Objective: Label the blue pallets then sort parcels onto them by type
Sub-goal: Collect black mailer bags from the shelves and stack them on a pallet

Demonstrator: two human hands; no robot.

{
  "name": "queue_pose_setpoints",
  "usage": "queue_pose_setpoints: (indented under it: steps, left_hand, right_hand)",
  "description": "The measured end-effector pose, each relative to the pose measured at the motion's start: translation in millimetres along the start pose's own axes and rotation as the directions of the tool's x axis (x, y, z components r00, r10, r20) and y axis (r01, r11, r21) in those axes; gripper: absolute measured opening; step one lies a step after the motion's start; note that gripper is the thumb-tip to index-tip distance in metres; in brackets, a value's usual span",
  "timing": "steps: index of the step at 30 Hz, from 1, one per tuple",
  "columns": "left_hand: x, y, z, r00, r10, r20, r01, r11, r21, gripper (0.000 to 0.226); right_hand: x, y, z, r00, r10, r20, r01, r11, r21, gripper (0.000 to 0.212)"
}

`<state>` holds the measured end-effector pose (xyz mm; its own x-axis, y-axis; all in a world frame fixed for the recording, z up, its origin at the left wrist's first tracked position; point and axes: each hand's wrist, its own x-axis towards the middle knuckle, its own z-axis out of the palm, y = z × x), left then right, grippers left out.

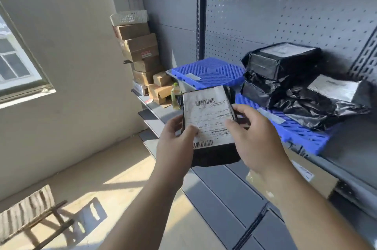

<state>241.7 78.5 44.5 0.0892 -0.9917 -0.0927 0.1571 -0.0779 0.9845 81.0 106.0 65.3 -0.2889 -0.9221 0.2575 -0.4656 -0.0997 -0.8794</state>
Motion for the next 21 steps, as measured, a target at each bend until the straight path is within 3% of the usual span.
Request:
queue_pose_setpoints:
  steps: [8,15,18,21]
  left_hand:
    - [69.2,22.2,70.4,0.942,0.024,0.336,-0.043,0.998,0.051,0.025]
    - [72.5,38.4,156.6,0.808,0.16,0.568,-0.238,0.969,0.065,0.028]
    - [68.0,47.7,194.9,0.747,0.238,0.621,-0.358,0.931,0.074,0.041]
    - [66.5,53.6,228.3,0.697,0.291,0.655,-0.469,0.876,0.109,0.049]
  right_hand:
    - [33.6,0.3,-34.7,0.94,0.079,-0.332,-0.115,0.989,-0.089,0.04]
    - [43.1,10.9,-100.4,0.817,0.04,-0.575,-0.137,0.982,-0.127,0.038]
    - [51.0,18.8,-130.1,0.746,-0.005,-0.666,-0.148,0.974,-0.173,0.038]
    - [61.9,25.5,-156.3,0.735,0.003,-0.678,-0.2,0.956,-0.213,0.034]
